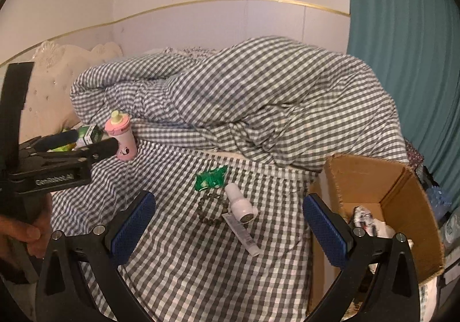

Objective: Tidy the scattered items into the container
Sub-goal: 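Withdraw both tools from the box toward the items on the bed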

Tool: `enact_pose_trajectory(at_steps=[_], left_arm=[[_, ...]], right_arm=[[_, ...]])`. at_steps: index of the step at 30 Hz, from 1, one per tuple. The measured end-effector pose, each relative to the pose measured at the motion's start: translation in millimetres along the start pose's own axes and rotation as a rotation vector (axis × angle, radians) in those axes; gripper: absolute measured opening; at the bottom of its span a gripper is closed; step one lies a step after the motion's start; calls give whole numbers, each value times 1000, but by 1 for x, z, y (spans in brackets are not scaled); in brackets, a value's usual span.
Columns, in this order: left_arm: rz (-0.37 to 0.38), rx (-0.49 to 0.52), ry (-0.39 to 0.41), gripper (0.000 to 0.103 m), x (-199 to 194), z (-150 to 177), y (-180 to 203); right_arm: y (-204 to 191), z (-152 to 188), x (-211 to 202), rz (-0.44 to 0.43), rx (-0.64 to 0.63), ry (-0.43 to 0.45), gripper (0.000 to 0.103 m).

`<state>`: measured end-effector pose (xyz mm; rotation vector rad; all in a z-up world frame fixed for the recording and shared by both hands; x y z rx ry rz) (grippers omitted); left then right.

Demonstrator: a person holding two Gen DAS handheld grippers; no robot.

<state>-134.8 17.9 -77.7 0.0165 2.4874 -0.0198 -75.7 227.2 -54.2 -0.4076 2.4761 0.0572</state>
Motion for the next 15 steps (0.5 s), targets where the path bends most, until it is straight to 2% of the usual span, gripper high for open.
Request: enact_pose_trajectory(at_steps=[10,15], left_arm=[[-9,14,-83,103,56,18,7],[-12,25,-120,103,83,26,13]], right_arm=[[14,22,53,-51,27,-85,102],[23,32,79,-69,42,-135,97]])
Point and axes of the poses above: each gripper's, at about its wrist camera, not at the fingertips, and x roughly the way its jaws point, y to its right, z to its underside, the point moved 2 cm from there along x, roughly the way its jaws point, and after that the axes turned 7 degrees about -z, right-handed, at the moved point
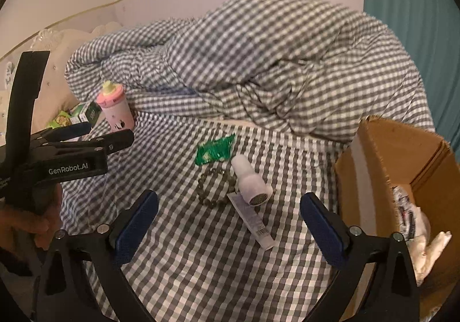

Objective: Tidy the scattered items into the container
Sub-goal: 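Withdraw both tools from the box toward the items on the bed, then grasp the bead bracelet with the left tool while the right tool grasps the toothpaste tube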

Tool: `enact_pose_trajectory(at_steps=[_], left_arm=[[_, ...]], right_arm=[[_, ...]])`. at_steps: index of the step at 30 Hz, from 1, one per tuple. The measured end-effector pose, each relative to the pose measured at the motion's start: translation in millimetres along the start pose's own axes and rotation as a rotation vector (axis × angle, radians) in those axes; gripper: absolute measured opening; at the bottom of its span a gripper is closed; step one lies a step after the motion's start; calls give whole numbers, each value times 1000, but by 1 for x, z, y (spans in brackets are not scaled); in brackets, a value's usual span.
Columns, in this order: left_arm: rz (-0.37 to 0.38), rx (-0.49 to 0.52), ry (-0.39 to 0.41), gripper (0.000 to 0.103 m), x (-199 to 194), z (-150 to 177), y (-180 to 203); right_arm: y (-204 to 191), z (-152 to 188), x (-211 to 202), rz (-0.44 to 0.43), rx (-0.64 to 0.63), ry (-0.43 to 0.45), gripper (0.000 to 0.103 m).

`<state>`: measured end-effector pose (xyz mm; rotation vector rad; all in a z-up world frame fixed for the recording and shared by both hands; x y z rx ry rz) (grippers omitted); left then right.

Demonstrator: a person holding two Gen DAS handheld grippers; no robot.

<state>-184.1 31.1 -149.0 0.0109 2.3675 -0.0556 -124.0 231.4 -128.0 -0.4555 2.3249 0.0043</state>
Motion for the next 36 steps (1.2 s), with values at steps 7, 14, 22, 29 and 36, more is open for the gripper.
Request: enact_pose_trajectory(at_steps=[7,14,22,29,36], left_arm=[[4,20,-47,103,35,9,12],[9,58,-96,103,68,20,27],[21,97,-139,98,100,31,41],[18,128,-182,89,123,39,53],[19,135,-211,77,140,46,61]], right_arm=[[21,18,33,-14,36,-67,92],[36,35,61,-26,72,-124,80],[46,49,90,-35,97,-173,74],[55,56,103,-27,129,-184,61],[61,64,117,-26,142,-208,55]])
Point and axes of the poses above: each gripper's, at about its wrist camera, not at the fingertips, and x roughly the way its jaws point, y to its right, z to its underside, the point moved 2 cm from there along x, roughly the way its jaws point, and after that the axes turned 7 degrees about -z, right-handed, at the moved point
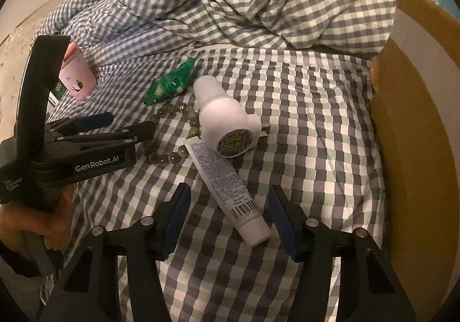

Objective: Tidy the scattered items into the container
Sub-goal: 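Grasp the bead bracelet with the left tool while the right tool grasps the toothpaste tube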

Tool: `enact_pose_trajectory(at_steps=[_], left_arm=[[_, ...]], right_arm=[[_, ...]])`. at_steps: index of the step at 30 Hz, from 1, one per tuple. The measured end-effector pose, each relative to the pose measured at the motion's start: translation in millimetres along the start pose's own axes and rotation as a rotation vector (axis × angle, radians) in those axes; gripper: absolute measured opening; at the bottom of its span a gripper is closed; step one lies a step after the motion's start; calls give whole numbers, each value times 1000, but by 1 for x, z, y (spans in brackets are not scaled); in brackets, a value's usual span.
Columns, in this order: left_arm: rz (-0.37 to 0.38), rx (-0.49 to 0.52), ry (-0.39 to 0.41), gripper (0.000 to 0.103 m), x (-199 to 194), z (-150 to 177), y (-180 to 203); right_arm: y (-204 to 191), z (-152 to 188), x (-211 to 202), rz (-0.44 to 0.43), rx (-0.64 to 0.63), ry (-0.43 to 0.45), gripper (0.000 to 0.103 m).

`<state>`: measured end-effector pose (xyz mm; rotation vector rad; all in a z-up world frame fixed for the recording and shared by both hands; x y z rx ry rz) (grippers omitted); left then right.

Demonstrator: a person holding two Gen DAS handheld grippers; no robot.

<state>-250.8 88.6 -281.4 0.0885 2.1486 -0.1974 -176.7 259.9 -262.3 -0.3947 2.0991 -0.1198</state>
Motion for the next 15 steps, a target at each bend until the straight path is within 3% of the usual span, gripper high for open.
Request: enact_pose_trajectory(at_steps=[3,11,15], left_arm=[[10,-1,-9,66,5,0,3],[14,18,0,52,10,-3,14],[39,18,2,35,10,-3,18]], right_arm=[[4,3,6,17,12,-9,53],[7,5,15,30,1,-29,48],[7,5,16,45,-4,-26,45]])
Point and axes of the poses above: each gripper's, at about its wrist camera, not at the fingertips, and x roughly the way its jaws point, y to its right, z to its underside, the point moved 2 cm from there along x, roughly the way its jaws point, and after that the axes turned 7 degrees about -z, right-handed, at the moved point
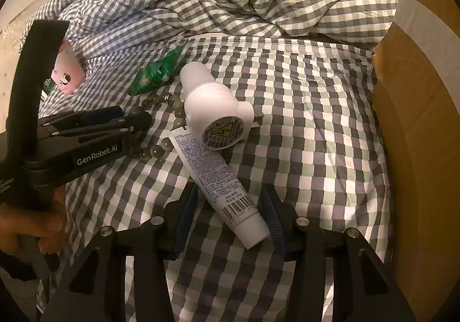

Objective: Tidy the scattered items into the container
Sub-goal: 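Grasp the bead bracelet with the left tool while the right tool grasps the toothpaste tube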

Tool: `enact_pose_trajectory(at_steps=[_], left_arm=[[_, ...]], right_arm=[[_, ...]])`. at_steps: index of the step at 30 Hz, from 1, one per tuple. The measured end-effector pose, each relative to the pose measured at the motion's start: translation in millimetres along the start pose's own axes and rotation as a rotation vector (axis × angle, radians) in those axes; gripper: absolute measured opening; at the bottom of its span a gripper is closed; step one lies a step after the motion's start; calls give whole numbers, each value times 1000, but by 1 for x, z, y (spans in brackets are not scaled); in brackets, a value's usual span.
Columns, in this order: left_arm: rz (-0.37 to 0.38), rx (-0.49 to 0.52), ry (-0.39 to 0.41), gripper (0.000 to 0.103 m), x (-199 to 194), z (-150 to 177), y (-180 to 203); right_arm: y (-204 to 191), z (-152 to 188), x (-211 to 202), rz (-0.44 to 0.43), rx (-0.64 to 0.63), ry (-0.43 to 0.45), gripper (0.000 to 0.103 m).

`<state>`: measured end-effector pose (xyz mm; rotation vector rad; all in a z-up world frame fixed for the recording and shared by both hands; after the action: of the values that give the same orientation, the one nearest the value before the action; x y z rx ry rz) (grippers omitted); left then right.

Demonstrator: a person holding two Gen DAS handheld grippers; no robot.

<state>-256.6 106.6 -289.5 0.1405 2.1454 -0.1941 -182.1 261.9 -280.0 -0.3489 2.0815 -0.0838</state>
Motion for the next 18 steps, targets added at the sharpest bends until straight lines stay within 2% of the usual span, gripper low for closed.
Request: enact_pose_trajectory(at_steps=[4,7,18], left_arm=[[17,5,0,17,-1,-2,4],[26,-1,-2,11,-1,-4,4],[50,-16,34,11,-26,-3,-6]], right_arm=[[-1,-1,-1,8,-6,-5,39],[-1,-1,-2,-4,0,-4,35],[-7,-4,-16,-34,7,23,27]])
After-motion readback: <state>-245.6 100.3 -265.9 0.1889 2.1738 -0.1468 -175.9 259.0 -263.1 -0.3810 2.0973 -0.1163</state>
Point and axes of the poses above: each gripper's, at about its wrist camera, not at the fingertips, and x roughly the way its jaws point, y to its right, z to its underside, the point moved 2 cm from there along x, roughly the way its jaws point, and after that the axes turned 7 degrees about -z, right-handed, at the moved point
